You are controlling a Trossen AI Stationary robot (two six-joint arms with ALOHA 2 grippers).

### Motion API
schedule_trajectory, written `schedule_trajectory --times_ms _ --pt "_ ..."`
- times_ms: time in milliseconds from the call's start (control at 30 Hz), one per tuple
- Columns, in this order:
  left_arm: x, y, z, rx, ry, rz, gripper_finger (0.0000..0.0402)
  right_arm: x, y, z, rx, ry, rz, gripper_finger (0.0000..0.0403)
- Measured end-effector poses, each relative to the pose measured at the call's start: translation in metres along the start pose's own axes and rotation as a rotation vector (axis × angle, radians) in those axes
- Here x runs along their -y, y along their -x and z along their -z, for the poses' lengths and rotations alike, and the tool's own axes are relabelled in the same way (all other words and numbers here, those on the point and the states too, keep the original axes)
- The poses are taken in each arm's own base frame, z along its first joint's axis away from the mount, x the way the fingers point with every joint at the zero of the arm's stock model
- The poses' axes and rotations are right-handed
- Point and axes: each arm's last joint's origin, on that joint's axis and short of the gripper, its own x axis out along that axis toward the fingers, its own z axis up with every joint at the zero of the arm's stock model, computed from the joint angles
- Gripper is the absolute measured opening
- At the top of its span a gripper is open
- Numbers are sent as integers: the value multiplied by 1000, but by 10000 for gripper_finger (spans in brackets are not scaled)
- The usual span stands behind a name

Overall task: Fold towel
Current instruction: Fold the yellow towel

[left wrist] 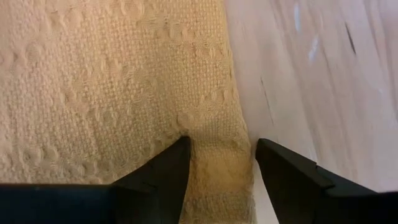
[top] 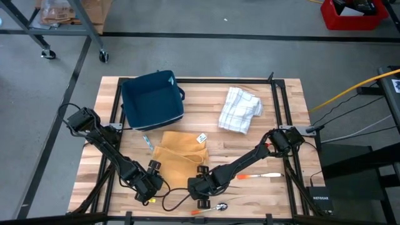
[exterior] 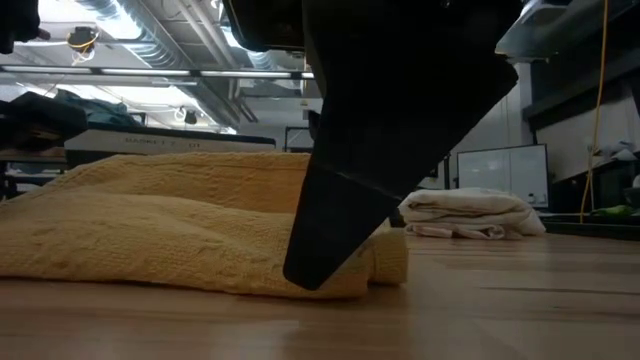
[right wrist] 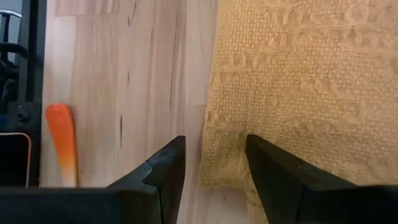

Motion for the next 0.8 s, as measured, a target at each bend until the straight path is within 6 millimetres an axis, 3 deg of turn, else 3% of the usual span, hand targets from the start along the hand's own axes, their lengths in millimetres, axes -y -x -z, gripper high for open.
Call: schedule_trajectory --times_ms 600,800 --pt "0 0 0 9 -11 -13 181 3 -1 2 2 3 68 171" --pt "0 0 0 14 25 -21 130 4 -1 3 -15 2 65 107"
